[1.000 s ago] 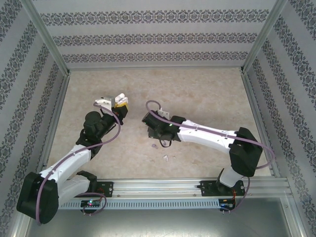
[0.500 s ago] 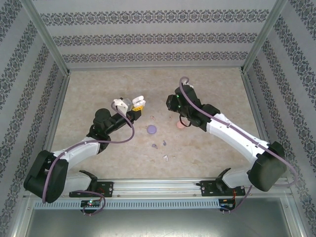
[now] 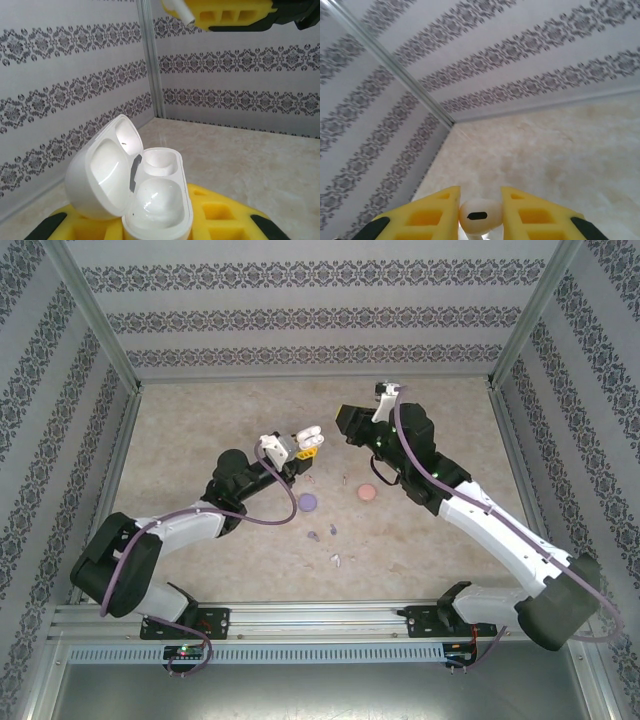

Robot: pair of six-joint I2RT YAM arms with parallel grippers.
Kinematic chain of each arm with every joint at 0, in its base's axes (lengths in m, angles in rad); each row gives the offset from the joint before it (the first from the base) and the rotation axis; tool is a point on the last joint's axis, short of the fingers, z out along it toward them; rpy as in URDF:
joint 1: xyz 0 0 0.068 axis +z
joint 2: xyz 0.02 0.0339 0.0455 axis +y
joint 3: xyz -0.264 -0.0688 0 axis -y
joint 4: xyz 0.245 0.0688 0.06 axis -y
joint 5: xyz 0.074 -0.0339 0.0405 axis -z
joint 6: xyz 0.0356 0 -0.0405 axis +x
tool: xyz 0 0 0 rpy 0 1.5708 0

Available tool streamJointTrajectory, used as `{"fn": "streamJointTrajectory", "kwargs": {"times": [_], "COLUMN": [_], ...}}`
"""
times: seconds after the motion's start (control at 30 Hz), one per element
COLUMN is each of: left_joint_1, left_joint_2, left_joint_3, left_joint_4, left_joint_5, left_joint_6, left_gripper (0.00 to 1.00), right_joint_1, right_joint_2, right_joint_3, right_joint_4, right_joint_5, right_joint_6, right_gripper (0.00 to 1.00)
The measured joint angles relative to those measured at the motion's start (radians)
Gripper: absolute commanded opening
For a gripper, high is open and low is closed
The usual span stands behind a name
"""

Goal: Insert the wireless bluetooth earbuds into the charging case

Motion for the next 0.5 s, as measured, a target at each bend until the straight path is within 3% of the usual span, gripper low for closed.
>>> {"fn": "streamJointTrajectory", "kwargs": {"times": [0.27,0.5], "left_joint_1": [-0.019,-0.025], "left_joint_2": [0.036,0.072], "left_joint_3": [0.047,0.087], "left_joint_4": [0.052,0.060], "left_joint_5": [-0.010,-0.007], "left_joint_6": [-0.004,-0.018], "left_gripper": [0.00,0.00], "right_joint_1": [0.001,0.027], "right_joint_2": [-0.027,-0.021], "right_joint_3": [-0.160,-0.195], "right_joint_4": [0.253,0.377], "right_joint_5": [-0.077,-0.093], "right_joint_6": [-0.014,-0.013], "right_gripper": [0.25,0.25]}}
